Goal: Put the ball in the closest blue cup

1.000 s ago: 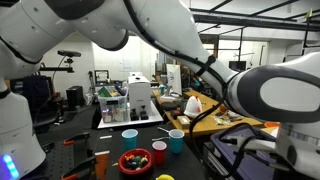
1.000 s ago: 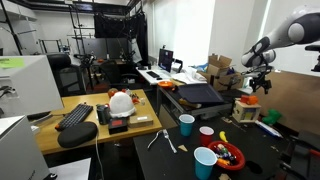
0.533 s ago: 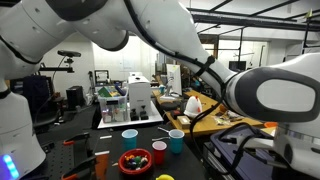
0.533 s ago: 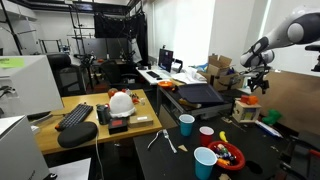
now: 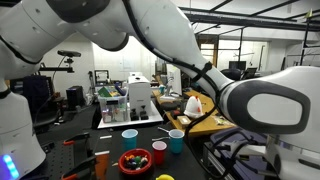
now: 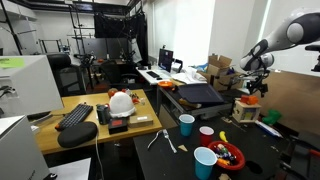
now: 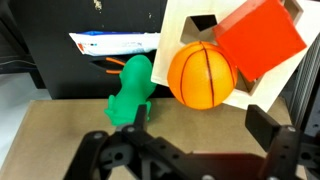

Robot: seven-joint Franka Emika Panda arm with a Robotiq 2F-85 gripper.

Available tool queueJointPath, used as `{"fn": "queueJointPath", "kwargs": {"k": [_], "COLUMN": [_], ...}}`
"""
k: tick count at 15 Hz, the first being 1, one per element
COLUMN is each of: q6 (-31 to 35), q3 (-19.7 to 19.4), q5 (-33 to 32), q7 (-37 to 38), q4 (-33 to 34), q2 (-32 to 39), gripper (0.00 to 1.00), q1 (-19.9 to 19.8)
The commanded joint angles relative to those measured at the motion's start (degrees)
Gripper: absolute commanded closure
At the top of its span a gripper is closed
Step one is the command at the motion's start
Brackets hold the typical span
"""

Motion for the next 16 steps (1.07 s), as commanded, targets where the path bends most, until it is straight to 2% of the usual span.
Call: {"fn": "queueJointPath", "kwargs": {"k": [1, 3, 4, 6, 12, 15, 16], "q6": [2.29, 2.41, 2.42, 2.27, 1.6, 1.22, 2.31], "q3": [0.95, 1.06, 1.08, 1.19, 1.45, 1.73, 1.44], "q5": [1.28, 1.13, 1.12, 1.14, 1.37, 1.26, 0.14], "q7": [-0.23, -0.21, -0.13, -0.2, -0.31, -1.24, -2.9], "q4": [-3.04, -3.31, -3.38, -3.44, -3.42, -3.74, -4.41], "q2": [-1.86, -1.97, -1.96, -1.95, -2.31, -2.97, -3.74], "gripper": [0.0, 0.0, 0.25, 0.34, 0.81, 0.98, 0.99], "q1": [0.02, 0.04, 0.04, -0.08, -0.24, -0.25, 0.21]}}
